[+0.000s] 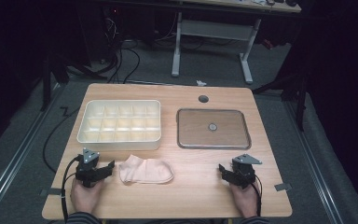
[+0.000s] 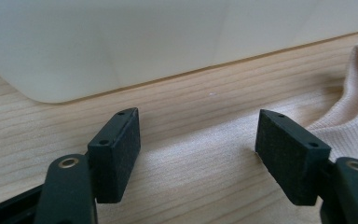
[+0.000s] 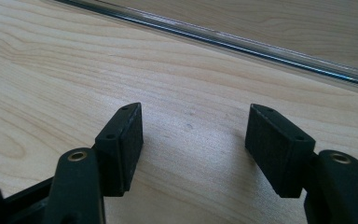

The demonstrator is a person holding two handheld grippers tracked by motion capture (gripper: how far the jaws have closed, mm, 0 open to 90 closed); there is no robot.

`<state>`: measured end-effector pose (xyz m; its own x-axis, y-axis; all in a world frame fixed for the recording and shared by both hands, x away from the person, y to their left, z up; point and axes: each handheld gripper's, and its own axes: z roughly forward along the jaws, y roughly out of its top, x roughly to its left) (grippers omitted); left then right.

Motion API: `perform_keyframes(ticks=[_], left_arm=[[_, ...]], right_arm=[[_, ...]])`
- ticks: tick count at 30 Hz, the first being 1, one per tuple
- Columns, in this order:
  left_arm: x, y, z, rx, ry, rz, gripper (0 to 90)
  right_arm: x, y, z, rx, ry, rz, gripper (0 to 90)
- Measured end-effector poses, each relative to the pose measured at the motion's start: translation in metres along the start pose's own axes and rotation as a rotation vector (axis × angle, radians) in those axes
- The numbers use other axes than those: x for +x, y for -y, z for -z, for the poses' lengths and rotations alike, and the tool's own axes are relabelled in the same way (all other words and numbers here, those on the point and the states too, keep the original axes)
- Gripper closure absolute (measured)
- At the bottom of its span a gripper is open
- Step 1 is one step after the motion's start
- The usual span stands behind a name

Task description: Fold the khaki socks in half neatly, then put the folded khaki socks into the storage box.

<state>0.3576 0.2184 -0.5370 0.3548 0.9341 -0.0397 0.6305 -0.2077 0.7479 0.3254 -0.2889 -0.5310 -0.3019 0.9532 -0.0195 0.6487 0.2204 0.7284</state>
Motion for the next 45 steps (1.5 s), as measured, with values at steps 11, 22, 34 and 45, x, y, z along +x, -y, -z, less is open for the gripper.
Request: perform_keyframes(ticks=[11,22,34,45], left_arm=[[0.0011,0.0002,0.0002,-0.005,0.007,0.013,31.2],[0.0017,0.0002,0.0005,-0.004,0.015,0.019,30.9],[0.0010,-0.0007,-0.0006,-0.005,0.031,0.043,24.5],[-0.0039,-0.0020,-0.0029,0.018,0.024,-0.004,17.0]], right_arm=[[0.0003,-0.0002,-0.0002,0.001,0.000,-0.001,36.1],[0.0004,-0.0003,-0.0002,0.001,0.001,-0.003,36.0],[-0.0001,-0.0006,-0.0002,0.000,-0.009,-0.003,37.6],[0.0065,0.0006,0.0019,-0.014,-0.011,-0.001,42.5]])
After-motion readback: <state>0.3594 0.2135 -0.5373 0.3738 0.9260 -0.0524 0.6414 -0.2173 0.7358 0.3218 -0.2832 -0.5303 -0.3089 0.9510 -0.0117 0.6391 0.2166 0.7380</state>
